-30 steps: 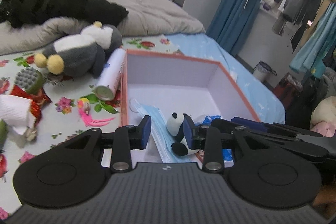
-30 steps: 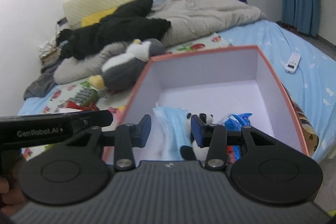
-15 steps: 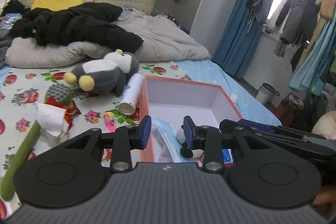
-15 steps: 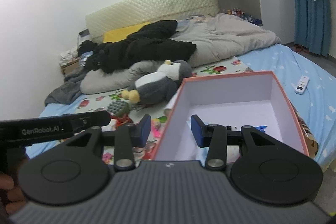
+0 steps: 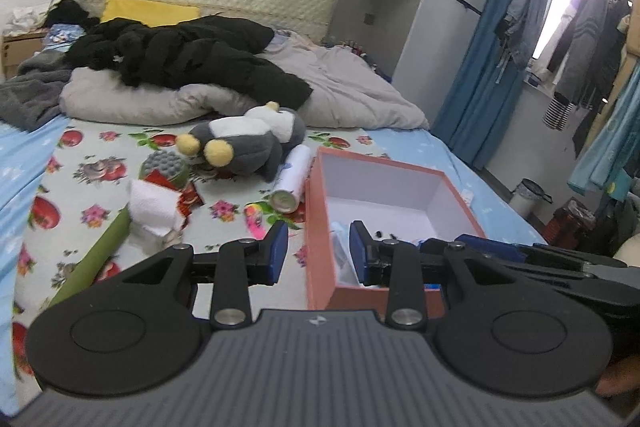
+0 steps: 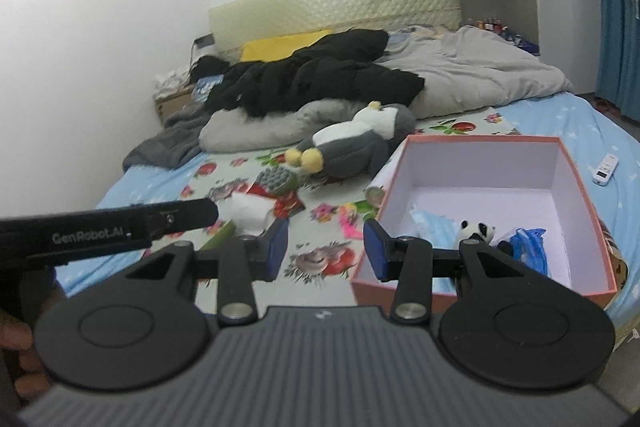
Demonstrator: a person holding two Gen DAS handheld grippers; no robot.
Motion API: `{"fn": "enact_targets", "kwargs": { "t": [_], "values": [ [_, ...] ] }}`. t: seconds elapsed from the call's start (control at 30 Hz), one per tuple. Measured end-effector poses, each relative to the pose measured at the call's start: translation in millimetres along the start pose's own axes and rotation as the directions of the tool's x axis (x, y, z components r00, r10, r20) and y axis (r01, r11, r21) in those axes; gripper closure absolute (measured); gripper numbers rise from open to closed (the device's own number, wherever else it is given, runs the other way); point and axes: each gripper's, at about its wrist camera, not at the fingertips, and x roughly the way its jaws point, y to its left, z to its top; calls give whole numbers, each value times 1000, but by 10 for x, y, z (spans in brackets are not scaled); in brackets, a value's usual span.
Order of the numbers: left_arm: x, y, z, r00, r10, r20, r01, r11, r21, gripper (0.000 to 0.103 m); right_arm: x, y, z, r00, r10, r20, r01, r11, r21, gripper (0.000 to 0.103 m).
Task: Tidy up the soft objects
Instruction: 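Withdraw both tools from the box toward the white towel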
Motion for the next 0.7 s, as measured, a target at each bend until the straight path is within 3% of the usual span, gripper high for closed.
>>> {"fn": "enact_targets", "kwargs": {
  "t": [0.37,0.7],
  "values": [
    [-274,342,-346,997,73,-30,-74,996,-58,61,50,305,-284,994,68,-83,-69,998,-7,58],
    [-222,678,-661,986,144,-81,-154,979,-136,60,287,477,-485,980,106,-170,-108,994,-5,58]
  ]
}}
